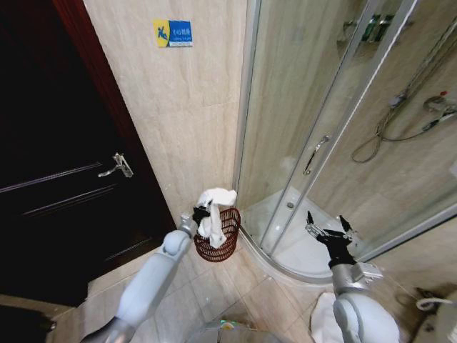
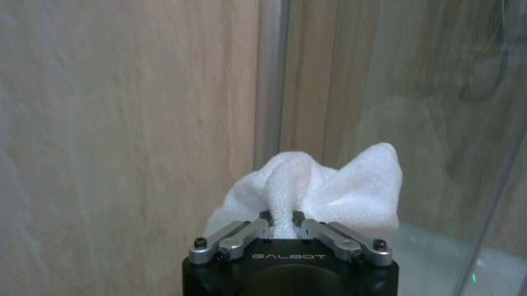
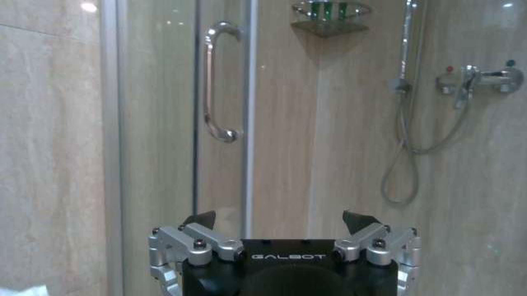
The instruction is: Discard the used towel into the hamper.
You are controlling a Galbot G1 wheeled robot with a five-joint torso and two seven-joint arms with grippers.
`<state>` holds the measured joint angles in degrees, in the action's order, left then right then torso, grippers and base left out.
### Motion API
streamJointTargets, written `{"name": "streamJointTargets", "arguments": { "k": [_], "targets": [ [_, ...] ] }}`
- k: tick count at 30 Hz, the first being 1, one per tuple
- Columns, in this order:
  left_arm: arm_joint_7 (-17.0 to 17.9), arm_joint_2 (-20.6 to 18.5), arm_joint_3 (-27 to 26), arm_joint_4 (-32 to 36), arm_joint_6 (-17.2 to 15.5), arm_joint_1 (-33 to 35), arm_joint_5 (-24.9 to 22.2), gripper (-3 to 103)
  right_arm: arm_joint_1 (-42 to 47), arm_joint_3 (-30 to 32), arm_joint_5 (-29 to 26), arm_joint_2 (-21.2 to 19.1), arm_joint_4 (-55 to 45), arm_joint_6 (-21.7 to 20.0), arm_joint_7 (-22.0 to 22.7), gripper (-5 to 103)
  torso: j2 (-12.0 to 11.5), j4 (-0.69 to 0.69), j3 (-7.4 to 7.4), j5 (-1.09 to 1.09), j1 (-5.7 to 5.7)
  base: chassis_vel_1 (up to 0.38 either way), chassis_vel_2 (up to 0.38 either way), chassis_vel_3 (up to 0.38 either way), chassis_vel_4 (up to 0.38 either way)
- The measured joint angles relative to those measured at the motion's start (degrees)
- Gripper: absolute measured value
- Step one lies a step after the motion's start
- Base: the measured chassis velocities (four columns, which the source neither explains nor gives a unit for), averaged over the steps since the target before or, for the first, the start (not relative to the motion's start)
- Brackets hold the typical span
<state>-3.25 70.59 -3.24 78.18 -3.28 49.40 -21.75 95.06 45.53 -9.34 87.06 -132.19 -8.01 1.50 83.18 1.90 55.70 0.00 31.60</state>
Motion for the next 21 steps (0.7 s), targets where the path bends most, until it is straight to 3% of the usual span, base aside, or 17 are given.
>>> {"name": "streamJointTargets", "arguments": {
  "k": [5,13,21],
  "targets": [
    [-0.11,0.78,2.70,-5.12,0.30,-3.57,0.20,4,0.50,0.98,-0.14,0.70,0.18,0.66,-0.22,100,0.00,0.00,0.00,0.00,0.00,0.000,0.000,0.000,0.000],
    [-0.12,4.61,4.33,-20.61,6.08,-12.08,5.57,4,0.81,2.49,-0.70,1.23,-0.18,1.01,-0.44,100,0.00,0.00,0.00,0.00,0.00,0.000,0.000,0.000,0.000],
    [-1.36,7.38,4.48,-28.56,8.38,-15.80,7.93,4,0.50,2.77,-0.82,0.86,-0.21,1.01,-0.46,100,0.00,0.01,0.00,0.01,0.00,0.000,0.000,0.000,0.000]
  ]
}}
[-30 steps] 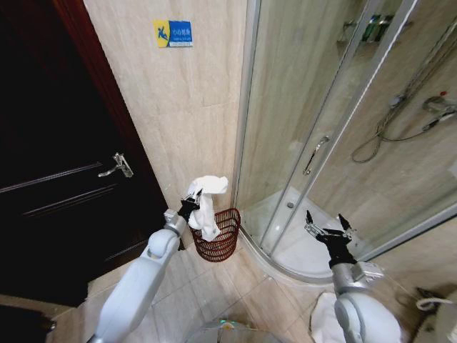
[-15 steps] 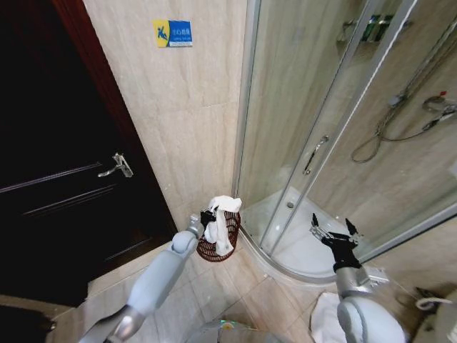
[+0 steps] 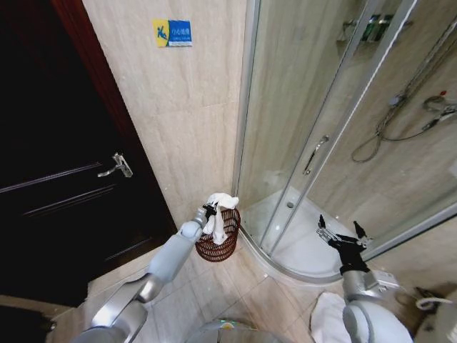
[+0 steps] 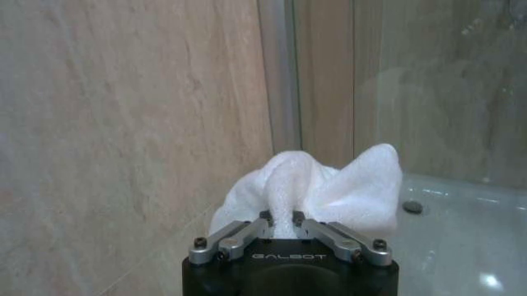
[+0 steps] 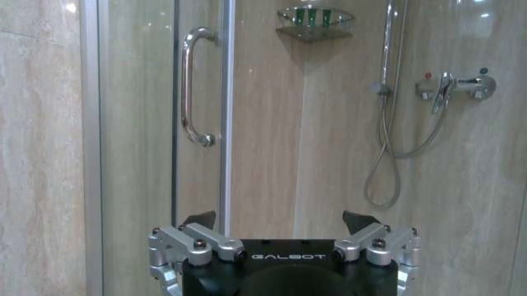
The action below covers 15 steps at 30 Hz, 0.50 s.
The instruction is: Discard the used towel into the hamper.
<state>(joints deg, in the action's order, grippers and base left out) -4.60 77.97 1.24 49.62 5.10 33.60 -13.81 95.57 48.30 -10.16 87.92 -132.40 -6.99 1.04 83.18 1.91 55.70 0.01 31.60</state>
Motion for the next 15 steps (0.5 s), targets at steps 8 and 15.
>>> {"name": "streamJointTargets", "arguments": {
  "k": [8,15],
  "targets": [
    [2.16,2.09,-0.55,-3.63,1.31,-1.89,4.13,2,-0.35,0.66,-0.51,-0.36,0.30,-0.01,-0.03,100,0.00,-0.01,0.00,0.00,0.00,0.000,0.000,0.000,0.000],
    [2.40,2.16,-0.62,-4.33,1.26,-2.33,5.20,26,-0.23,1.42,-1.14,-0.41,0.34,0.00,-0.07,100,0.00,0.00,0.00,-0.01,0.00,0.000,0.000,0.000,0.000]
  ]
}}
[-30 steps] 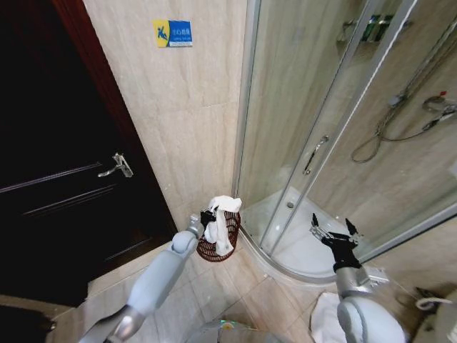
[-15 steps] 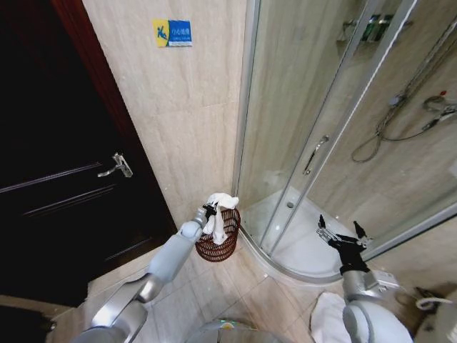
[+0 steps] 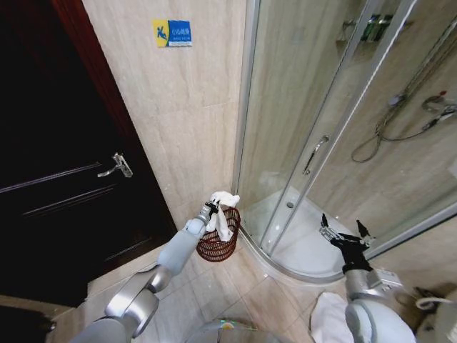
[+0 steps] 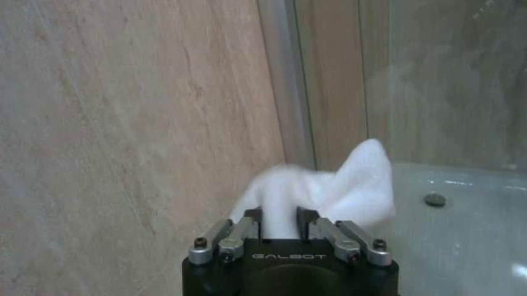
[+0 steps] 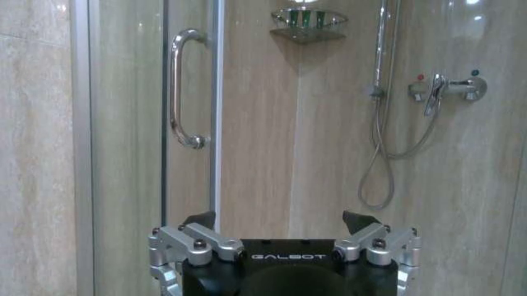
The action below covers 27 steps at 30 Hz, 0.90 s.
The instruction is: Discard the used towel into the hamper.
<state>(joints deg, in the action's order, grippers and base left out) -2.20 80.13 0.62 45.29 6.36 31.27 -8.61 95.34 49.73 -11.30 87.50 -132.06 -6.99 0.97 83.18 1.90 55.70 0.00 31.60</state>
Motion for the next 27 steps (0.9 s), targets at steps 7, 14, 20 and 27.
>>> {"name": "streamJointTargets", "arguments": {
  "k": [7,14,20,27],
  "targets": [
    [0.00,-0.24,-0.12,0.25,-0.43,-0.01,0.01,58,0.29,0.43,-0.31,-0.04,-0.02,0.38,-0.21,100,0.00,0.00,0.00,0.00,0.00,0.000,0.000,0.000,0.000],
    [0.01,-1.39,-0.26,2.94,-1.27,1.38,-0.40,86,0.22,0.43,-0.62,-0.12,-0.12,0.40,-0.21,100,0.00,0.00,0.00,-0.01,0.00,0.000,0.000,0.000,0.000],
    [0.39,-3.45,-0.36,8.19,-3.14,3.94,-2.88,98,0.19,0.38,-0.70,-0.18,-0.04,0.40,-0.22,100,0.00,-0.01,0.00,-0.01,0.00,0.000,0.000,0.000,0.000],
    [1.18,-6.46,-3.96,20.55,-5.83,10.60,-5.28,100,-0.54,-0.75,-0.60,-0.55,0.17,0.05,-0.22,100,0.01,0.00,-0.01,0.00,0.00,0.000,0.000,0.000,0.000]
  ]
}}
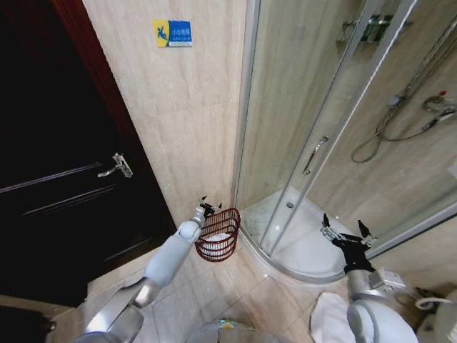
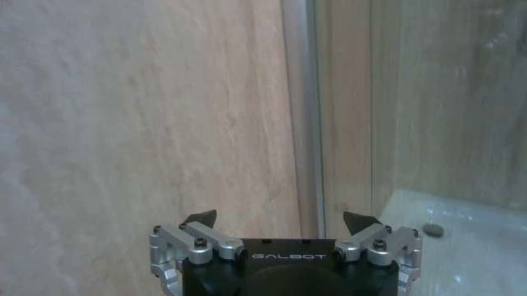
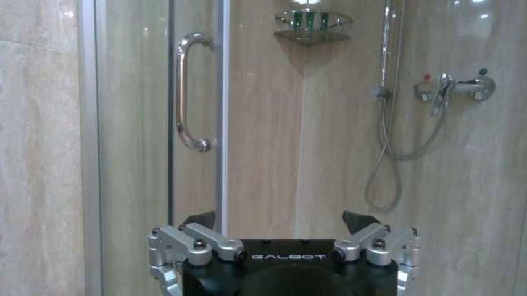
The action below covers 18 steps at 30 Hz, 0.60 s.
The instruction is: Discard the used towel into the hamper.
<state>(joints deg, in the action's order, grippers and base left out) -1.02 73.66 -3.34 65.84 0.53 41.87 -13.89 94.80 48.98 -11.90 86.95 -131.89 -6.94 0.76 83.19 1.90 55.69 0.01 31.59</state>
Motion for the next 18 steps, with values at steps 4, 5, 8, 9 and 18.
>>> {"name": "streamJointTargets", "arguments": {
  "k": [4,5,8,9,18],
  "targets": [
    [0.96,-0.49,-1.69,4.11,-0.42,3.31,-0.95,100,-0.24,-0.56,0.18,-0.27,0.35,-0.13,0.00,100,0.00,0.00,0.00,-0.01,0.00,0.000,0.000,0.000,0.000],
    [1.36,-0.61,-2.36,5.37,-0.56,4.38,-1.31,100,-0.26,-0.68,0.24,-0.35,0.50,-0.14,0.00,100,0.00,0.00,0.00,-0.01,0.00,0.000,0.000,0.000,0.000],
    [2.78,-0.93,-3.75,8.63,-1.29,6.77,-2.18,100,-0.29,-0.89,0.40,-0.50,0.84,-0.16,0.00,100,0.00,0.00,0.00,-0.01,0.00,0.000,0.000,0.000,0.000],
    [3.37,-1.10,-4.26,10.01,-1.58,7.72,-2.50,100,-0.30,-0.96,0.44,-0.58,0.98,-0.16,-0.02,100,0.00,0.00,0.00,-0.01,0.00,0.000,0.000,0.000,0.000],
    [5.48,-1.66,-8.46,17.10,-2.53,11.55,-3.19,100,-0.23,-1.42,0.54,-1.09,1.17,-0.16,-0.24,100,0.00,0.00,0.00,0.00,0.00,0.000,0.000,0.000,0.000]
  ]
}}
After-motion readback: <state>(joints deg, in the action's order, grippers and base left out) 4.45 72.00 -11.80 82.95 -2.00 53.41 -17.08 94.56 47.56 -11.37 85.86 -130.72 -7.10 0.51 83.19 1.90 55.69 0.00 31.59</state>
